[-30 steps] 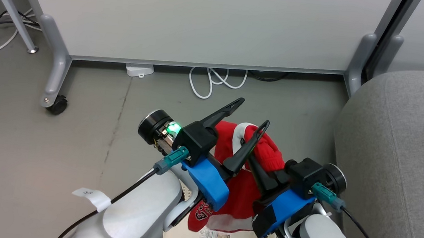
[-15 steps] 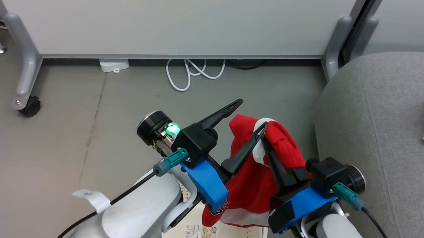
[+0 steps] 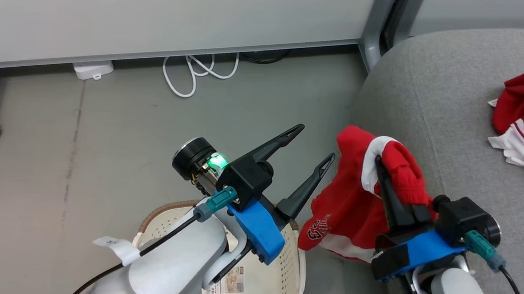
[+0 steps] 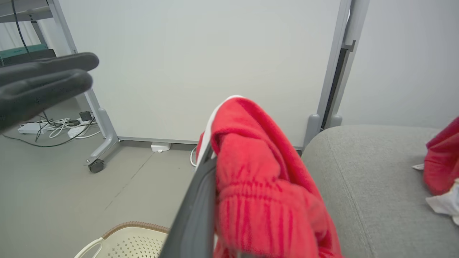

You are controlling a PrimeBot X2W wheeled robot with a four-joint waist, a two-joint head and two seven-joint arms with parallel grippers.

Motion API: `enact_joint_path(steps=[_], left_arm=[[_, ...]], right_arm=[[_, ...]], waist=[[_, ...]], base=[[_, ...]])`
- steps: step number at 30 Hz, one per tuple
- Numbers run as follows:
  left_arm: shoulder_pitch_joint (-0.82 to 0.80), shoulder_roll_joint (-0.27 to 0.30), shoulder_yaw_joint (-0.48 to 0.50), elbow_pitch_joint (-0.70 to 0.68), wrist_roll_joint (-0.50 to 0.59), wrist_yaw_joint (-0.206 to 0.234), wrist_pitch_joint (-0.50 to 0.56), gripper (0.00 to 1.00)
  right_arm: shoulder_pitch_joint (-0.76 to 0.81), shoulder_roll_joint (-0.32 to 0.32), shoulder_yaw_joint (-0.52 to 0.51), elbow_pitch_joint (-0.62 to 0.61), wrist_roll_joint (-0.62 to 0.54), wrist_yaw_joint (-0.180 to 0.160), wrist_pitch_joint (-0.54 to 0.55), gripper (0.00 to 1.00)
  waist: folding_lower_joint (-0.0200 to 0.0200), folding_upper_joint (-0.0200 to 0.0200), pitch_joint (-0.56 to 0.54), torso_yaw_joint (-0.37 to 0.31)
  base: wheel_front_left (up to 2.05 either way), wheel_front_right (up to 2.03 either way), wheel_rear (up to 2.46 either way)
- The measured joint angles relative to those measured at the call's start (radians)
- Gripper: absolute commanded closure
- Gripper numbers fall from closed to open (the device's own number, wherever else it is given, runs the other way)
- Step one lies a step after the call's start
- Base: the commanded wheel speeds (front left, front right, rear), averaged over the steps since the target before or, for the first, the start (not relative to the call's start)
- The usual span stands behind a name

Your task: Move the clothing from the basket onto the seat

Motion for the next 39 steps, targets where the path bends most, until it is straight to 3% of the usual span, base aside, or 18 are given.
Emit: enact_joint_path(steps=[14,28,34,39], left_arm=[[-0.008,-0.014,-0.036,0.005,0.017,-0.008,0.000,0.00],[-0.012,-0.017,-0.044,0.006,0.021,-0.009,0.000,0.00],[-0.027,-0.007,-0.042,-0.008,0.031,0.000,0.000,0.00],[-0.061,-0.001,-0.046,-0.019,0.044,0.000,0.005,0.00]], right_arm=[[0.042,-0.016,-0.125,-0.054,-0.015,0.000,0.000,1.00],[0.088,-0.006,-0.216,-0.129,-0.008,0.000,0.000,1.00],[-0.014,-0.020,-0.242,-0.212,-0.013,0.000,0.000,1.00],[-0.163,-0.072,-0.285,-0.262,-0.015,0.000,0.000,1.00]], waist=[[0.0000,0.0000,0.037,-0.095],[0.0000,0.0001,0.053,-0.097],[0.0000,0.0000,0.091,-0.099],[0.0001,0.0000,0.152,-0.099]], base=[[0.00,0.00,0.00],[0.00,0.00,0.00],[0.00,0.00,0.00],[0.00,0.00,0.00]])
